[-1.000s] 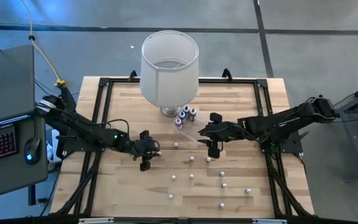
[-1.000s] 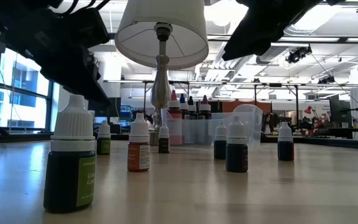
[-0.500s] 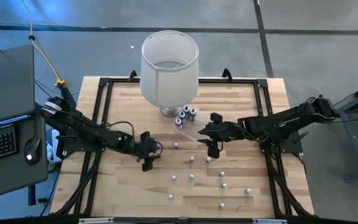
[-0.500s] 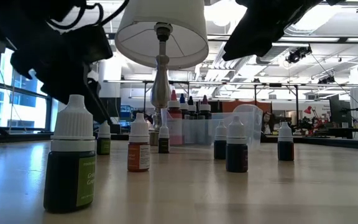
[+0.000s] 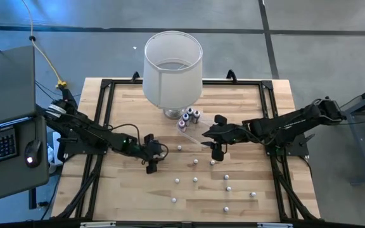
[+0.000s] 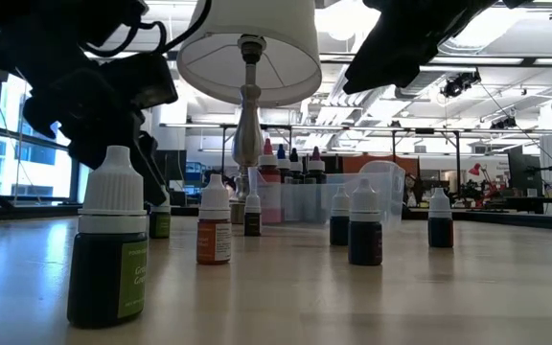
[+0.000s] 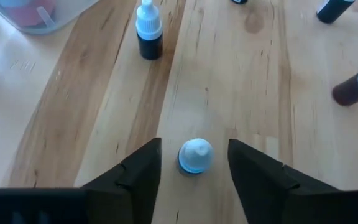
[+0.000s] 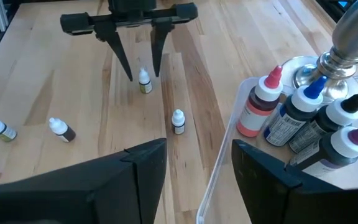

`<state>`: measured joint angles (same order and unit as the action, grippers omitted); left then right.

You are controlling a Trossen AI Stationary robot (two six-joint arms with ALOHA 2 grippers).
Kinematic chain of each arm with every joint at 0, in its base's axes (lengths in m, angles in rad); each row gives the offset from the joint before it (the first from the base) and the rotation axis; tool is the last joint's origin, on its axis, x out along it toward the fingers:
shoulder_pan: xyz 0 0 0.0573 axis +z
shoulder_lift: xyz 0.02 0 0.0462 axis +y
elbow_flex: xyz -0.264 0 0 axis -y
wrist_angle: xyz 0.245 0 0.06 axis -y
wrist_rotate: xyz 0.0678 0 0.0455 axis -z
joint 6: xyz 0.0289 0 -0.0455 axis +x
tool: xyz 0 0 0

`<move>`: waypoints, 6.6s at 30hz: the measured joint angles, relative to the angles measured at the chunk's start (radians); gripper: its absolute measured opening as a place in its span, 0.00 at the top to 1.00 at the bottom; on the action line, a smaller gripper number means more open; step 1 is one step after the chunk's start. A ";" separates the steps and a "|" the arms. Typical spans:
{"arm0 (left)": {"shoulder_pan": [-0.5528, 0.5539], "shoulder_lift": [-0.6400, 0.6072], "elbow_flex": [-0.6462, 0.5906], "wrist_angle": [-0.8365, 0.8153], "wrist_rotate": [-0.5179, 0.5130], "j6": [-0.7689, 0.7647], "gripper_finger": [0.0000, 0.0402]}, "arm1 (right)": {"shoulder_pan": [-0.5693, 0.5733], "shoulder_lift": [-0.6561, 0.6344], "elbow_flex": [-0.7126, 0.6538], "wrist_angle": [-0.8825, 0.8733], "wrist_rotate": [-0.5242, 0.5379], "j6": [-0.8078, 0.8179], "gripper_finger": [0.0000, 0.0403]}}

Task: Pick & Place food coloring
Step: Put the top small green food coloring bottle into the transparent bin, then put the top small black food coloring bottle into the transparent bin

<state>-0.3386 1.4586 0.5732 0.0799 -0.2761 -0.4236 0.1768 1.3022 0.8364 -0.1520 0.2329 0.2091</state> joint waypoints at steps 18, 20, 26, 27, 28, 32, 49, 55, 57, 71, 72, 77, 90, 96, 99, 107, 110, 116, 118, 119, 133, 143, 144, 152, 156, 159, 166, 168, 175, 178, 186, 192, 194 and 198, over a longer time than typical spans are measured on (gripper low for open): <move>0.066 0.000 0.064 0.000 0.037 -0.001 0.89 | 0.000 0.000 0.000 0.000 0.000 -0.004 0.57; 0.076 0.000 0.106 -0.005 0.053 0.015 0.89 | 0.000 0.000 0.000 0.000 0.000 -0.005 0.57; 0.079 0.000 0.291 -0.118 0.043 0.140 0.89 | 0.000 0.000 0.000 0.000 0.000 -0.007 0.57; 0.079 0.000 0.328 -0.158 0.030 0.166 0.89 | 0.000 0.000 0.000 0.000 0.000 -0.007 0.57; 0.084 0.000 0.361 -0.185 0.016 0.190 0.88 | 0.000 0.000 0.000 0.000 0.000 -0.007 0.57; 0.138 0.000 0.450 -0.256 0.047 0.212 0.87 | 0.000 0.000 0.000 0.000 0.000 -0.007 0.57; 0.399 0.231 0.481 -0.035 0.195 0.238 0.87 | 0.000 0.000 0.000 0.016 0.000 -0.008 0.57; 0.405 0.265 0.478 -0.028 0.180 0.267 0.87 | 0.000 0.000 0.000 0.023 0.000 -0.008 0.57; 0.405 0.262 0.482 -0.006 0.180 0.269 0.87 | 0.000 0.000 0.000 0.023 0.000 -0.008 0.57; 0.404 0.261 0.481 -0.080 0.161 0.234 0.87 | 0.000 0.000 0.000 0.042 0.000 -0.008 0.57; 0.404 0.262 0.481 -0.093 0.145 0.226 0.87 | 0.000 0.000 0.000 0.043 0.000 -0.008 0.57; 0.404 0.298 0.480 -0.103 0.109 0.186 0.87 | 0.000 0.000 0.000 0.045 0.000 -0.008 0.57; 0.404 0.360 0.480 -0.086 0.109 0.130 0.87 | 0.000 0.000 0.000 0.063 0.000 -0.008 0.57; 0.404 0.360 0.480 -0.084 0.112 0.139 0.83 | 0.000 0.000 0.000 0.068 0.000 -0.008 0.57; 0.404 0.360 0.480 -0.083 0.128 0.140 0.76 | 0.000 0.000 0.000 0.068 0.000 -0.008 0.57; 0.389 0.332 0.479 -0.099 0.132 0.141 0.65 | 0.000 0.000 0.000 0.068 0.000 -0.008 0.57; 0.375 0.292 0.482 -0.084 0.133 0.142 0.65 | 0.000 0.000 0.000 0.068 0.000 -0.008 0.57; 0.342 0.205 0.480 -0.121 0.137 0.142 0.65 | 0.000 0.000 0.000 0.068 0.000 -0.008 0.57; 0.327 0.166 0.481 -0.137 0.137 0.142 0.65 | 0.000 0.000 0.000 0.068 0.000 -0.008 0.57; 0.317 0.144 0.481 -0.164 0.137 0.142 0.65 | 0.000 0.000 0.000 0.068 0.000 -0.008 0.57; 0.124 -0.187 0.481 -0.642 0.236 0.175 0.65 | 0.000 0.000 0.000 0.068 0.000 -0.008 0.57; 0.004 -0.358 0.480 -1.008 -0.019 0.026 0.65 | 0.000 0.000 0.000 0.205 0.056 -0.001 0.57; -0.015 -0.375 0.480 -1.041 -0.053 0.019 0.65 | 0.000 0.000 0.000 0.233 0.055 0.006 0.57; -0.137 -0.543 0.389 -1.062 -0.250 -0.046 0.65 | -0.007 0.014 0.000 0.363 0.117 -0.033 0.57; -0.169 -0.629 0.229 -0.962 -0.218 -0.052 0.65 | -0.016 0.062 0.000 0.374 0.199 0.018 0.57; -0.181 -0.681 0.114 -0.883 -0.174 -0.056 0.65 | -0.016 0.105 0.000 0.380 0.260 -0.028 0.57; -0.179 -0.695 -0.015 -0.730 -0.142 -0.051 0.65 | -0.015 0.194 0.000 0.428 0.346 -0.060 0.57; -0.179 -0.695 -0.020 -0.713 -0.150 -0.033 0.65 | -0.018 0.221 0.000 0.462 0.318 -0.059 0.57; -0.179 -0.695 -0.020 -0.666 -0.171 -0.024 0.65 | -0.009 0.404 0.000 0.761 0.119 -0.162 0.57; -0.179 -0.695 -0.020 -0.671 -0.171 -0.024 0.65 | -0.016 0.494 0.006 0.854 0.052 -0.077 0.57; -0.179 -0.695 -0.020 -0.671 -0.175 -0.023 0.65 | -0.035 0.614 0.267 0.309 -0.035 0.020 0.57; -0.179 -0.695 -0.020 -0.671 -0.178 -0.025 0.65 | -0.054 0.658 0.398 0.085 -0.042 0.047 0.57; -0.179 -0.695 -0.020 -0.672 -0.178 -0.026 0.65 | -0.061 0.667 0.400 0.083 -0.042 0.047 0.57; -0.179 -0.694 -0.020 -0.672 -0.177 -0.026 0.65 | -0.077 0.692 0.399 0.073 -0.067 0.071 0.57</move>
<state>-0.5175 0.7643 0.5533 -0.5919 -0.4528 -0.4500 0.0995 1.9941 1.2357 -0.0786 0.1661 0.2797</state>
